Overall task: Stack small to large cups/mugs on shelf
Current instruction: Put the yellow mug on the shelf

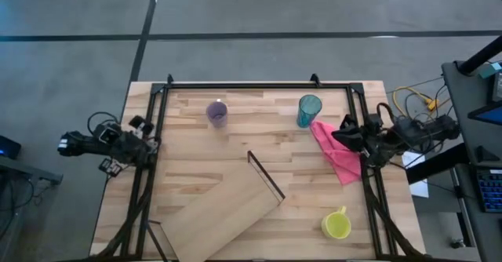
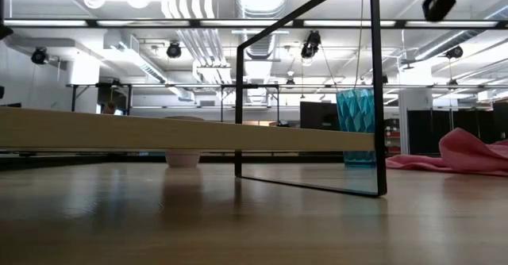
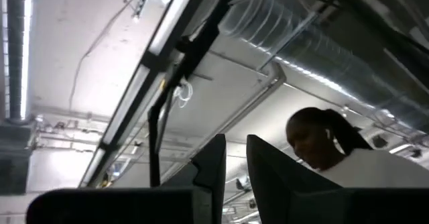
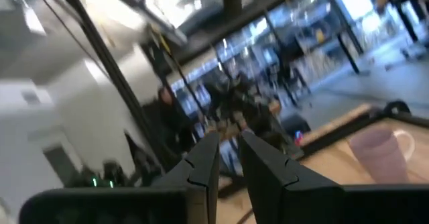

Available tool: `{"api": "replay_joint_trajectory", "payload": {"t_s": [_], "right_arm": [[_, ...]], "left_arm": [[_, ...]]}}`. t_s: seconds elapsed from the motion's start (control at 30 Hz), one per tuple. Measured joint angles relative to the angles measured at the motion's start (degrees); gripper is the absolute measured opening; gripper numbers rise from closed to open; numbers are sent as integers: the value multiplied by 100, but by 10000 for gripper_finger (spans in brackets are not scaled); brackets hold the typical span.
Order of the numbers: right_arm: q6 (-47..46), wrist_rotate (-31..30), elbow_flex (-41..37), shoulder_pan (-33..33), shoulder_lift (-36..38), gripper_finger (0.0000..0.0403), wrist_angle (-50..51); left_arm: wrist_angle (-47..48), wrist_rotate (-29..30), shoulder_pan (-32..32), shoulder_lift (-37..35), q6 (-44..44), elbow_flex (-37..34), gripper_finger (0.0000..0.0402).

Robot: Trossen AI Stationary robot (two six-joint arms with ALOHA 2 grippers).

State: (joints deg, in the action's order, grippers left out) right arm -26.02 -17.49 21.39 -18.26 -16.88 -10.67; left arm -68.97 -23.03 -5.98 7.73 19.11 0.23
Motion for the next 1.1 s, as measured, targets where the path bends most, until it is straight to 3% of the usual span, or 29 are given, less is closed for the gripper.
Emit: {"api": "replay_joint_trajectory", "payload": {"t_s": [0.33, 0.6, 0.77, 0.87, 1.1], "right_arm": [[-418, 583, 2628, 1, -2101, 95, 2114], [-427, 634, 4312, 2, -3545, 129, 3996], [-800, 989, 5224, 2, -4379, 142, 5422], [-1471, 1451, 5692, 2, -4800, 143, 6396], [-2997, 3443, 6152, -313, -5644, 137, 8477]], "left_arm": [[1201, 1015, 0, 39, 8, 0, 48], [1183, 1100, 0, 76, 3, 23, 47], [1062, 1100, 0, 76, 5, 35, 48], [988, 1098, 0, 74, 20, 37, 47], [953, 1097, 0, 74, 877, 37, 48]]}}
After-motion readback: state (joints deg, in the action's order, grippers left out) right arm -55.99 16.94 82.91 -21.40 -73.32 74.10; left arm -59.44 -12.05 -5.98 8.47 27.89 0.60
